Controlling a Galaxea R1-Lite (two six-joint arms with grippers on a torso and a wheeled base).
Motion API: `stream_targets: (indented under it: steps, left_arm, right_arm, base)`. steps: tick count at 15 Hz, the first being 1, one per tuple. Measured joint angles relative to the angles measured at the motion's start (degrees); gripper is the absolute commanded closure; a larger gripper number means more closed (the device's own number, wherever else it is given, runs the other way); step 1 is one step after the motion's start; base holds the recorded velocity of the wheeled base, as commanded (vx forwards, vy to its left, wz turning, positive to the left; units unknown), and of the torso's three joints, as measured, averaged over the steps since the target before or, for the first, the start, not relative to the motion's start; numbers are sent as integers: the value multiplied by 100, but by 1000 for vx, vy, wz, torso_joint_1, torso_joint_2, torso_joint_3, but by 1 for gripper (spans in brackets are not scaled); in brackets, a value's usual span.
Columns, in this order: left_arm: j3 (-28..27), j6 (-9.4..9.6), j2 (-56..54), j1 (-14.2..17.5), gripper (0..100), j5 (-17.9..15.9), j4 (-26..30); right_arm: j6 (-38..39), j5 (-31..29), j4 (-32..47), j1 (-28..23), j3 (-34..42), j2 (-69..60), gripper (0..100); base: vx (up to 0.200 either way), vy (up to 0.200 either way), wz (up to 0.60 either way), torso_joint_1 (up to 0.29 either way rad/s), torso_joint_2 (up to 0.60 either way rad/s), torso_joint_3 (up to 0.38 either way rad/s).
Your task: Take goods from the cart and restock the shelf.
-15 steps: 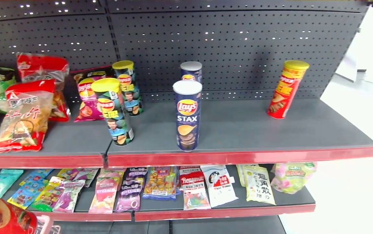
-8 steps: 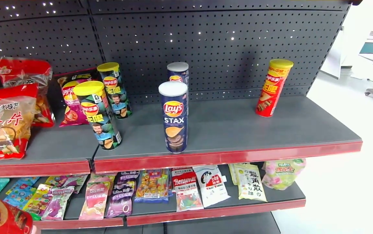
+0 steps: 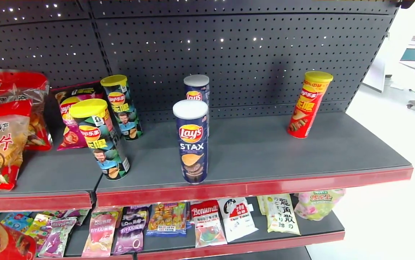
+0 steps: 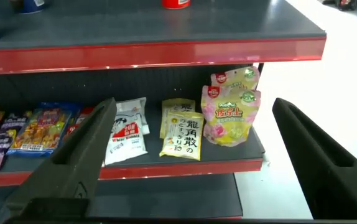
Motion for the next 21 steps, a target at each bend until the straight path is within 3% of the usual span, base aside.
stream_targets:
  steps: [3,13,21]
  left_arm:
    - [59,110,-4,13,100,38,9]
    - [90,116,-17,0,100,33,9]
    - [154,116,-50,2,100,30,-4]
  right_arm:
    - [0,-2,5,2,0,0,0]
    - [0,-2,0,-5,0,0,0]
    - [0,-2,2,0,0,0,0]
  base:
    - [0,-200,0,10,7,1]
    - [0,-200,0,3,-1,1]
    - [0,0,0,0,0,0]
